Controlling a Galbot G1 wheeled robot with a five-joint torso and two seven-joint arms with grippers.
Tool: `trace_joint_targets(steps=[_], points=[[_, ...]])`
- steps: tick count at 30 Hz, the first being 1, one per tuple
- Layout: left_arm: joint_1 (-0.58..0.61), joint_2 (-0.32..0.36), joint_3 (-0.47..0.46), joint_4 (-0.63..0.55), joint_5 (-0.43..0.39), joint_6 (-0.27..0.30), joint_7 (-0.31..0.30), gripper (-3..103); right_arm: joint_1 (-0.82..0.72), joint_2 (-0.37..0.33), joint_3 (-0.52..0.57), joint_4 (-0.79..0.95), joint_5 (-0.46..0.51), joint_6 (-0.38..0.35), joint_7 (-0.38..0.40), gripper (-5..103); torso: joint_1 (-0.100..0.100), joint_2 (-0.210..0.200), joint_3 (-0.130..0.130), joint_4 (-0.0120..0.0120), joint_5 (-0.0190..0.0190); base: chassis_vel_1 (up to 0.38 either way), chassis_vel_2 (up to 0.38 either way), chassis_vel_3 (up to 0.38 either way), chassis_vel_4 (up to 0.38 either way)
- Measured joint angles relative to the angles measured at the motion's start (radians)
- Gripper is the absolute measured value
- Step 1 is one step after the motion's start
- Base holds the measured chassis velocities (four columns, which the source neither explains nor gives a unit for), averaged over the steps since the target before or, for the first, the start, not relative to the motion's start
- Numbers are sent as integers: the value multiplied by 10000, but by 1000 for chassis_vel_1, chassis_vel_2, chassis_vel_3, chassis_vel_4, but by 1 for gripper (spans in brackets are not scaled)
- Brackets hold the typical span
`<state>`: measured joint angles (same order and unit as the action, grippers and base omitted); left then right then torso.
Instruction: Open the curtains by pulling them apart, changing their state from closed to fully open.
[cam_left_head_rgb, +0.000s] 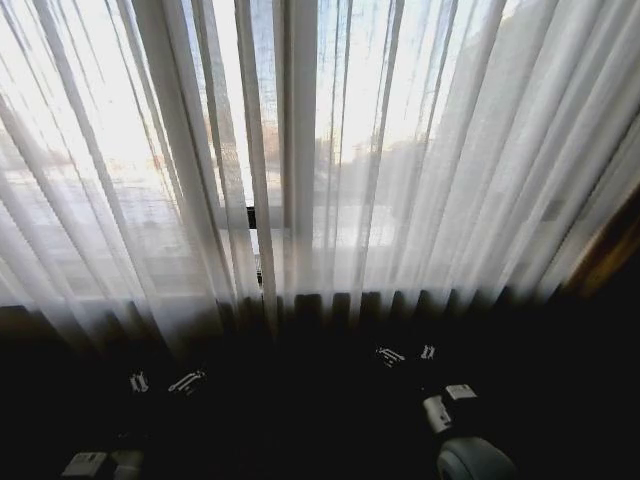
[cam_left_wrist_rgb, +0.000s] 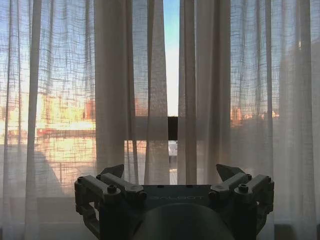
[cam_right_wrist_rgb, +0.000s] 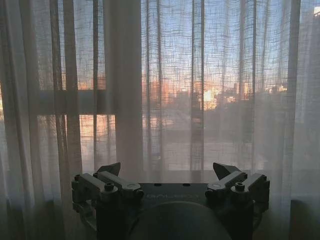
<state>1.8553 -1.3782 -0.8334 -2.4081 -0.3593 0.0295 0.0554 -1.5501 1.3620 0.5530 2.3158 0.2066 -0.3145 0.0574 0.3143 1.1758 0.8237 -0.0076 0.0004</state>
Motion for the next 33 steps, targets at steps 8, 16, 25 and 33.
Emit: trace_joint_targets(steps=[8, 16, 25, 33], points=[[-12, -13, 14, 2, 23, -14, 7, 100, -1, 11, -10, -25, -9, 41, -18, 100, -1, 1, -1, 0, -5, -12, 267, 12, -266], [38, -77, 38, -13, 65, -143, 49, 100, -20, 35, -12, -68, -8, 114, -22, 100, -4, 2, -2, -1, 0, 9, 259, -11, -246], [101, -125, 44, -49, 87, -238, 84, 100, -52, 47, -12, -78, -9, 191, -45, 100, -5, 3, -2, -1, -1, -88, 278, 76, -264], [92, -130, 50, -18, 88, -279, 110, 100, -65, 79, -85, -156, -210, 282, -114, 100, -5, 3, -2, -1, -2, -138, 293, 136, -299]])
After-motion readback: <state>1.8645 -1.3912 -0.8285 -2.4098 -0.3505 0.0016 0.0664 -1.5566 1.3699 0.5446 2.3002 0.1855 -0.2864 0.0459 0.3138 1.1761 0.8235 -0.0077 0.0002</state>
